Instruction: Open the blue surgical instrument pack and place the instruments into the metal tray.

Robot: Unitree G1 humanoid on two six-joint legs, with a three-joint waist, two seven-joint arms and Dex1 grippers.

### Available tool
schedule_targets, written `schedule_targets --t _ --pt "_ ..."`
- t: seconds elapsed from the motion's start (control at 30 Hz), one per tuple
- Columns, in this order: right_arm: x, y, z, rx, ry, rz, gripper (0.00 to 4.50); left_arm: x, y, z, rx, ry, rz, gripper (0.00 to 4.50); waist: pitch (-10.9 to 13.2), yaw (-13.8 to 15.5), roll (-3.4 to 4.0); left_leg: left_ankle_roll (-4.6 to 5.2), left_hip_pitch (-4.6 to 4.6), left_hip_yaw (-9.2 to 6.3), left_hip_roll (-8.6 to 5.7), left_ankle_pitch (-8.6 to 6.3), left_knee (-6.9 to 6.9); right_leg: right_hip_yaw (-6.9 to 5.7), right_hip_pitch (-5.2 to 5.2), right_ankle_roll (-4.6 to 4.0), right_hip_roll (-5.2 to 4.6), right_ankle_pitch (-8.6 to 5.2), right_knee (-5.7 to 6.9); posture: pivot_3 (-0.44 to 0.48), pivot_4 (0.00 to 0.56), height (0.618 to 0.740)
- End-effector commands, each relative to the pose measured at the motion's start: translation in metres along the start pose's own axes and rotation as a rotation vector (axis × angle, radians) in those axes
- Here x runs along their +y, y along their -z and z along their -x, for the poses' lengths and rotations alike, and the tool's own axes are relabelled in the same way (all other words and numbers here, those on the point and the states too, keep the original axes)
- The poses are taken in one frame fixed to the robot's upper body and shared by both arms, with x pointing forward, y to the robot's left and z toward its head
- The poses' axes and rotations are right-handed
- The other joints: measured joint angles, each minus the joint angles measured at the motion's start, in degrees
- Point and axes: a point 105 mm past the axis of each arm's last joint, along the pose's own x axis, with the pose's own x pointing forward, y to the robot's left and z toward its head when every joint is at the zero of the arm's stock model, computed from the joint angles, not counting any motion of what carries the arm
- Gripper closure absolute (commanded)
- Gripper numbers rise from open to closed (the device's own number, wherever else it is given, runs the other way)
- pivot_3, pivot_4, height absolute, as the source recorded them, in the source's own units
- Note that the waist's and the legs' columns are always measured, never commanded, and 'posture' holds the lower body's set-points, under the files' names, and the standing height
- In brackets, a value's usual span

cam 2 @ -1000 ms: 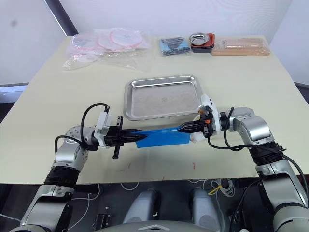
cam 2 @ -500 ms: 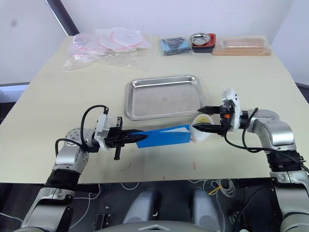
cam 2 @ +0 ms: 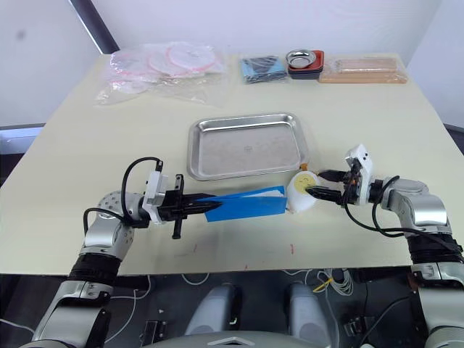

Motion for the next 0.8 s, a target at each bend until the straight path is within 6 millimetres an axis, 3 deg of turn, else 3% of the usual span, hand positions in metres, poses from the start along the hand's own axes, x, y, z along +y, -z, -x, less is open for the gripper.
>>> schedule_targets --t 0.03,0.17,0.2,0.27,0.3,0.37,0.4,0.8 --pt "0.009 -0.004 -0.002 0.001 -0.034 -0.009 0.05 -0.002 0.007 -0.003 0.029 0.015 0.005 4.5 0.0 -0.01 0.0 0.0 0.0 0.01 0.0 0.0 0.0 0.01 0.0 0.0 0.0 0.0 0.0 0.0 0.15 0.74" --pt "0.011 -0.011 -0.003 -0.041 -0.038 -0.012 1.17 -0.003 0.008 -0.002 0.034 0.015 0.008 4.5 0.0 -0.02 0.0 0.0 0.0 0.02 0.0 0.0 0.0 0.02 0.0 0.01 0.0 0.0 0.0 0.0 0.15 0.74" --pt "0.011 -0.013 -0.002 -0.046 -0.039 -0.014 1.76 -0.003 0.008 -0.001 0.035 0.018 0.008 4.5 0.0 -0.01 0.0 0.0 0.0 0.01 0.0 0.0 0.0 0.01 0.0 0.01 0.0 0.0 0.0 0.0 0.15 0.74" --pt "0.012 -0.012 0.001 -0.045 -0.038 -0.01 2.53 -0.004 0.008 -0.001 0.035 0.02 0.009 4.5 0.0 0.0 0.0 0.0 0.0 0.0 0.0 0.0 0.0 0.01 0.0 0.01 0.0 0.0 0.0 0.0 0.15 0.74" --pt "0.014 -0.012 0.003 -0.05 -0.051 -0.011 3.21 -0.004 0.009 0.0 0.037 0.023 0.009 4.5 0.0 0.0 0.0 0.0 0.0 0.0 0.0 0.0 0.0 0.01 0.0 0.01 0.0 0.0 0.0 0.0 0.15 0.74" --pt "0.019 -0.013 0.006 -0.059 -0.072 -0.013 3.77 -0.005 0.009 0.0 0.04 0.027 0.01 4.5 0.0 0.03 0.0 0.0 0.0 0.0 0.0 0.0 0.0 0.01 0.0 0.01 0.0 0.0 -0.01 0.0 0.15 0.74" --pt "0.02 -0.014 0.008 -0.068 -0.076 -0.016 4.38 -0.005 0.01 0.001 0.043 0.031 0.013 4.5 0.0 0.0 0.0 0.0 -0.01 -0.01 0.0 0.0 0.0 0.0 0.0 0.01 0.0 0.0 -0.01 0.0 0.15 0.74" --pt "0.032 -0.05 0.052 -0.333 -0.063 0.011 4.45 -0.001 0.012 -0.002 0.054 0.05 0.01 4.5 0.0 0.09 0.0 0.0 0.0 -0.01 0.0 0.0 0.0 0.0 0.01 0.03 0.0 0.0 -0.01 0.0 0.15 0.74"
